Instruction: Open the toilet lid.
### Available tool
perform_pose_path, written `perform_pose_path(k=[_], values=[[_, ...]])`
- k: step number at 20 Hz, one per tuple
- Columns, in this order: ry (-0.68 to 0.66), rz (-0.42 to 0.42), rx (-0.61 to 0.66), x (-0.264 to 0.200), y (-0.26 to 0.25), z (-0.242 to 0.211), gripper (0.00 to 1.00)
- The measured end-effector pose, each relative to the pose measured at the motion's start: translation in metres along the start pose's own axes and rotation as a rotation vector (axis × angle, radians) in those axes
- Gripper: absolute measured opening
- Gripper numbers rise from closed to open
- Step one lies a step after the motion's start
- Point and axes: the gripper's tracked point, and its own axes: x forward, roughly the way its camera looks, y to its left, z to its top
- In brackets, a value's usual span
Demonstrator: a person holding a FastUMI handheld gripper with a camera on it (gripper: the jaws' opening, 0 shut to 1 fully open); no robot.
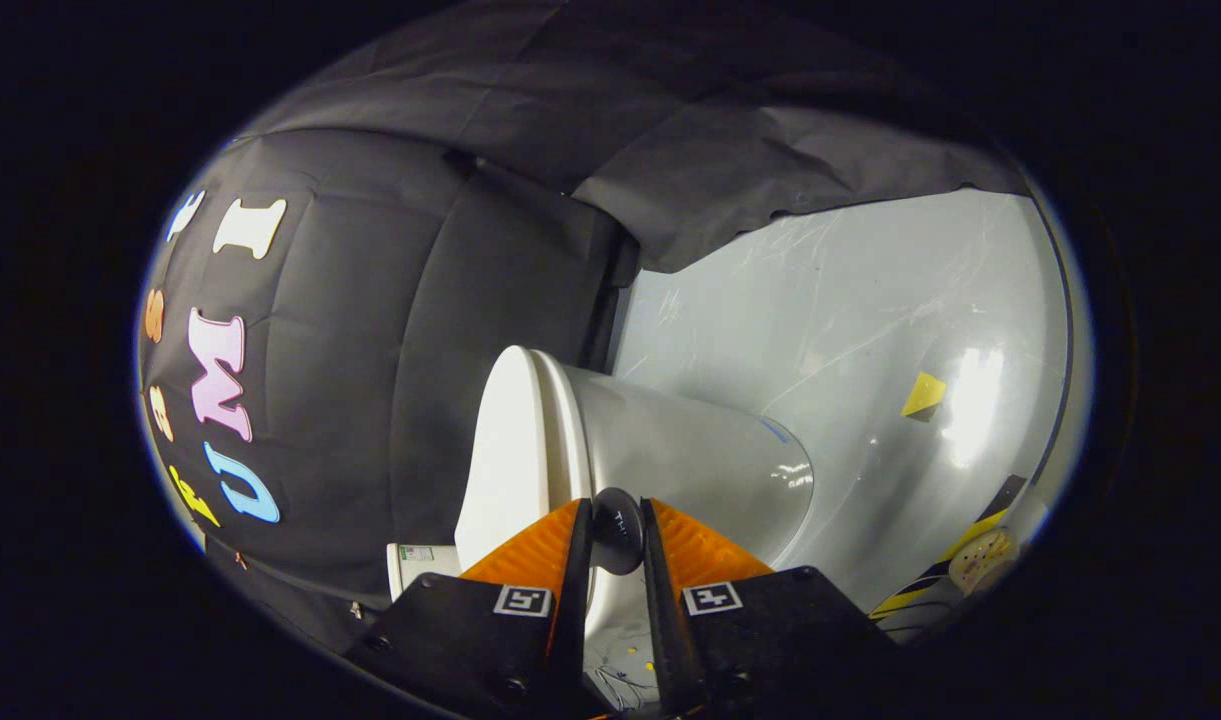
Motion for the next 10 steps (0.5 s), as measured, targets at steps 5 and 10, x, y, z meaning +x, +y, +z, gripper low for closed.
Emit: perform_pose_path(k=[5,10], values=[[-0.007,-0.003,0.009,-0.011,0.003,0.004,0.15],[-0.008,-0.033,-0.075,-0.012,0.011,0.002,0.14]])
